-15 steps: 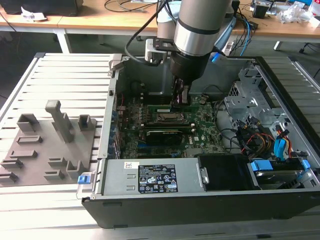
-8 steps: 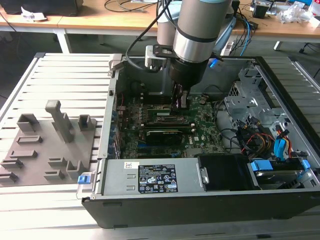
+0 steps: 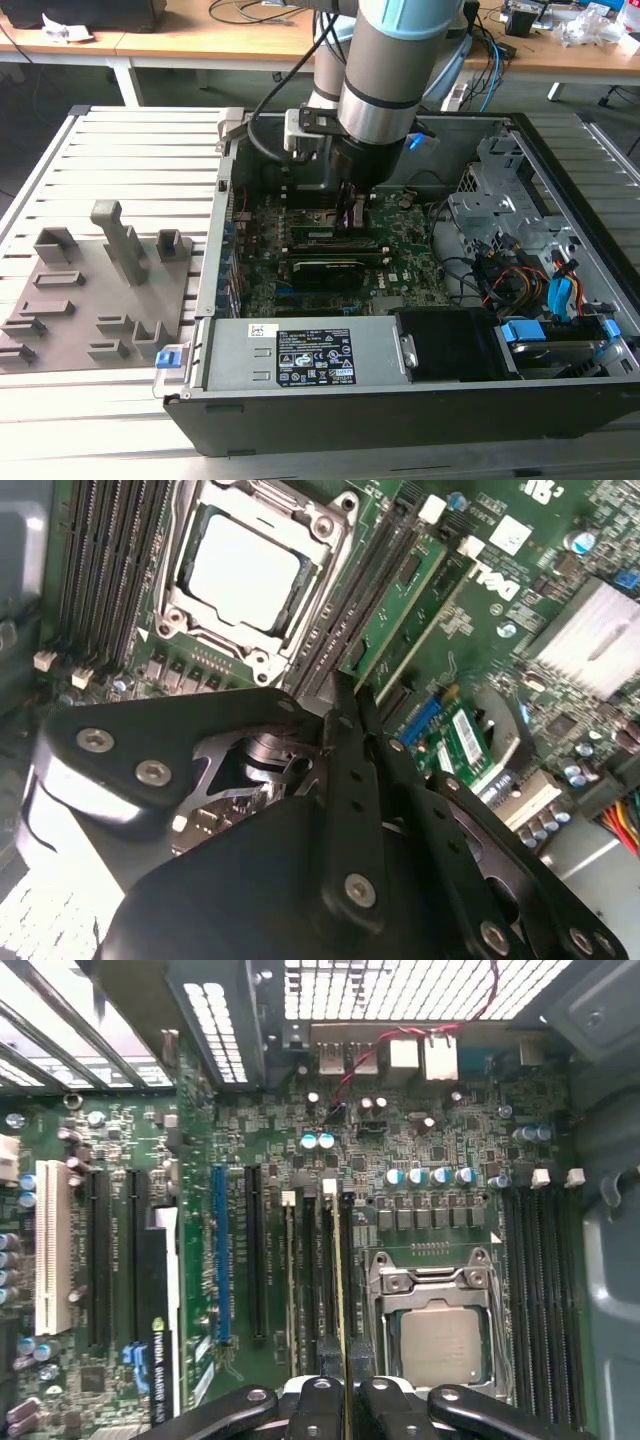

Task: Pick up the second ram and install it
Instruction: 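Insert the second ram into the second slot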

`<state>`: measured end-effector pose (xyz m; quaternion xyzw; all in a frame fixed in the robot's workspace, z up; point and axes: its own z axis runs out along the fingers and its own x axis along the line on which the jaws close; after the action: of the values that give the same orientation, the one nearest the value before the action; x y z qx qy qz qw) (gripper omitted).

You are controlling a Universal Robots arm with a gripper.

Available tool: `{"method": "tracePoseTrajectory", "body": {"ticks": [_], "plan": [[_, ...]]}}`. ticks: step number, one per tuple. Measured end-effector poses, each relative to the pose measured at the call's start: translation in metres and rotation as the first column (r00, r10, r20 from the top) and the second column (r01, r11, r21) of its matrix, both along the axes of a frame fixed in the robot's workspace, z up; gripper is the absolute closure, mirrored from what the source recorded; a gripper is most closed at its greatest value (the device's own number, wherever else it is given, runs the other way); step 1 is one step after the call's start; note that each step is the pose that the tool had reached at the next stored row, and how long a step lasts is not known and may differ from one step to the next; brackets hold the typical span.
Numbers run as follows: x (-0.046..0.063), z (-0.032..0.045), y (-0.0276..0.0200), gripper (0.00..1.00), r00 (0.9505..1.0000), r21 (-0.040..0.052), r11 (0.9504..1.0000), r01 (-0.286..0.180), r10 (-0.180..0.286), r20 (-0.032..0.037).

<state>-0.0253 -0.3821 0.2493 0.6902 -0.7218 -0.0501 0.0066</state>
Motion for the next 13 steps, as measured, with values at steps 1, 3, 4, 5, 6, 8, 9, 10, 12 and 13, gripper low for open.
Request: {"method": "tracePoseTrajectory", "body": {"ticks": [1, 3, 4, 5, 6, 8, 9, 10, 12, 13], "plan": [[0.000, -0.0034, 0.0024, 0.87, 1.0000, -0.0019, 1.0000, 0.000, 0.000, 0.0000], [0.000, -0.0085, 0.0038, 0.87, 1.0000, -0.0061, 1.0000, 0.000, 0.000, 0.0001], [0.000, -0.0092, 0.0038, 0.87, 1.0000, -0.0063, 1.0000, 0.000, 0.000, 0.0001], [0.000, -0.0098, 0.0038, 0.87, 1.0000, -0.0066, 1.0000, 0.000, 0.000, 0.0001], [0.000, -0.0107, 0.0037, 0.87, 1.0000, -0.0067, 1.0000, 0.000, 0.000, 0.0001], [0.000, -0.0127, 0.0028, 0.87, 1.0000, -0.0079, 1.0000, 0.001, -0.001, 0.0000], [0.000, -0.0134, 0.0023, 0.87, 1.0000, -0.0088, 1.0000, 0.002, -0.002, 0.0001], [0.000, -0.0139, 0.0019, 0.87, 1.0000, -0.0092, 1.0000, 0.002, -0.002, 0.0001], [0.000, -0.0152, 0.0006, 0.87, 1.0000, -0.0099, 0.9999, 0.004, -0.004, 0.0001], [0.000, -0.0158, 0.0000, 0.87, 1.0000, -0.0101, 0.9999, 0.005, -0.005, 0.0001]]}}
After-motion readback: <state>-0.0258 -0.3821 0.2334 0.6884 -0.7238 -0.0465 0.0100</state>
